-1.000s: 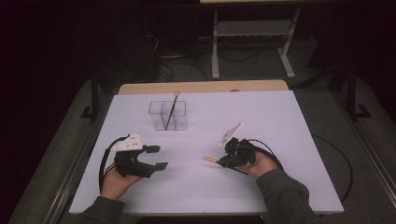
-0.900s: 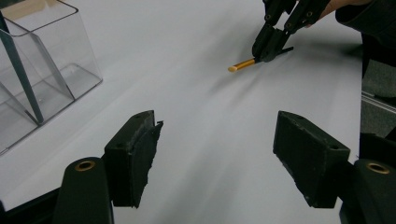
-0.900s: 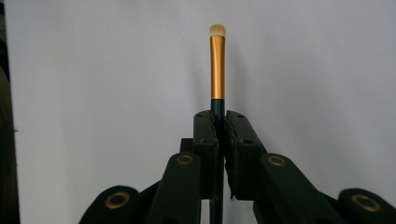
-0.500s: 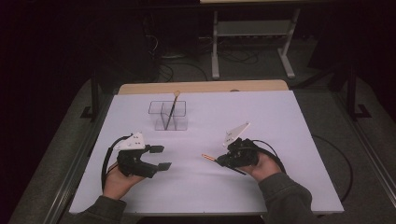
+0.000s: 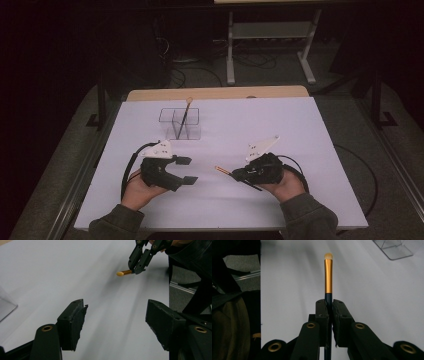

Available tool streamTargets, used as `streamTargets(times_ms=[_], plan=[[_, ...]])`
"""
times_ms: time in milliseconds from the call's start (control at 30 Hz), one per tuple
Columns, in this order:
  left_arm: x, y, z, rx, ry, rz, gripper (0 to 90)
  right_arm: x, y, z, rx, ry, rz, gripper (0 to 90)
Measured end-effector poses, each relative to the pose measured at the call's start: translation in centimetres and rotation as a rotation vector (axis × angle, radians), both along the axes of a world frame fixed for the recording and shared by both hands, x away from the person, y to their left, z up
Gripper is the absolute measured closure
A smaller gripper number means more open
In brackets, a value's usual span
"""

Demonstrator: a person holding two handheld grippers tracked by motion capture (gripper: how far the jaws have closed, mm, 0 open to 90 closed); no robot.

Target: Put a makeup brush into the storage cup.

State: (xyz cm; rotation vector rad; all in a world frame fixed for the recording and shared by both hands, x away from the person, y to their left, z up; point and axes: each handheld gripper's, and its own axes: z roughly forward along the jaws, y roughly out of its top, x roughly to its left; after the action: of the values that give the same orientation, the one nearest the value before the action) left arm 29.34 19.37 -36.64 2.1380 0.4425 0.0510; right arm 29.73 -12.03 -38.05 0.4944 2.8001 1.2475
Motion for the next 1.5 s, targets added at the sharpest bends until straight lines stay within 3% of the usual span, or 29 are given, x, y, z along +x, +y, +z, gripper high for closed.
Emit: streamTargets(times_ms=[400,600,733,1000,1500], plan=[[0.7,-3.3,0.8,0.021,0.031,-0.079,36.0,-0.8,-0.5,0.1,0.076,-0.003,0.018,82.6],[1.4,-4.5,0.7,0.034,0.07,-0.12,41.4,-1.2,-0.4,0.3,0.082,-0.018,0.03,82.6],[1.4,-5.4,0.9,0.05,0.058,-0.149,44.8,-1.4,-0.3,0.5,0.088,-0.029,0.04,82.6],[1.5,-5.9,1.0,0.044,0.083,-0.179,52.0,-1.8,-0.2,0.7,0.093,-0.039,0.054,82.6],[1.5,-6.1,1.1,0.057,0.088,-0.207,70.1,-2.0,0.3,0.7,0.095,-0.045,0.064,82.6]])
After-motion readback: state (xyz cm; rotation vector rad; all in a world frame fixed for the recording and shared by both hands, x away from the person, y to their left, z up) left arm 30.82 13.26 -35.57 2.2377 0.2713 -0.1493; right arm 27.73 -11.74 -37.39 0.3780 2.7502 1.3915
